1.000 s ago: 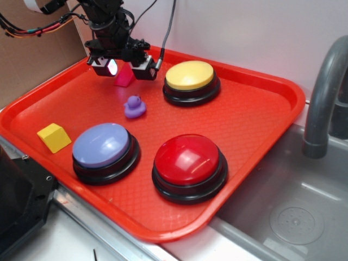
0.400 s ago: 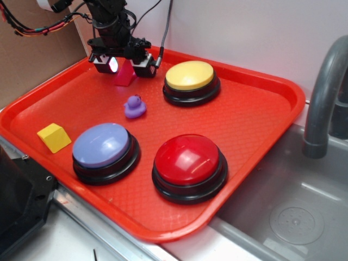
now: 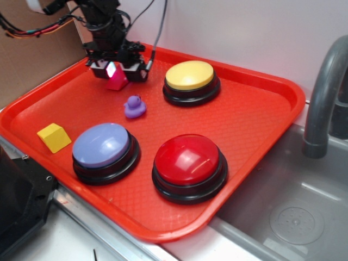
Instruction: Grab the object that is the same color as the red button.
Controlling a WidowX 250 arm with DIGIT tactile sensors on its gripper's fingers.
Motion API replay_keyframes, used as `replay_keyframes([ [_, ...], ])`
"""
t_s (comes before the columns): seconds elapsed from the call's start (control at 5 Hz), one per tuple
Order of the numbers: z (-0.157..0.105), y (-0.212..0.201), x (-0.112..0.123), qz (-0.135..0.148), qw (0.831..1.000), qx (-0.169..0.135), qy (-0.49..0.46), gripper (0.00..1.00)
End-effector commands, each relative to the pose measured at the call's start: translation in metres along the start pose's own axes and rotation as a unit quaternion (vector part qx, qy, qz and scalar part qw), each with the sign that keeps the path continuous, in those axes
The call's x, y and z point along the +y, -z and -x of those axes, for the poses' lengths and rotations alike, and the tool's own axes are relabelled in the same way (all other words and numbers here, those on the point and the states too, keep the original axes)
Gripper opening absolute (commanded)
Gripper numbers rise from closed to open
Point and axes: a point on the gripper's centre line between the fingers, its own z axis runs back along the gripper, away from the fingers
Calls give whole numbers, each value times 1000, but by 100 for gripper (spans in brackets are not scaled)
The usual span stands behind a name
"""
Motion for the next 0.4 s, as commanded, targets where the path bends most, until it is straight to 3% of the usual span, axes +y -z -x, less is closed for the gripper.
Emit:
replay_keyframes([
  [0.0, 27, -110, 43, 0, 997, 61, -43, 0],
  [0.2, 30, -137, 42, -23, 994, 82, -61, 0],
])
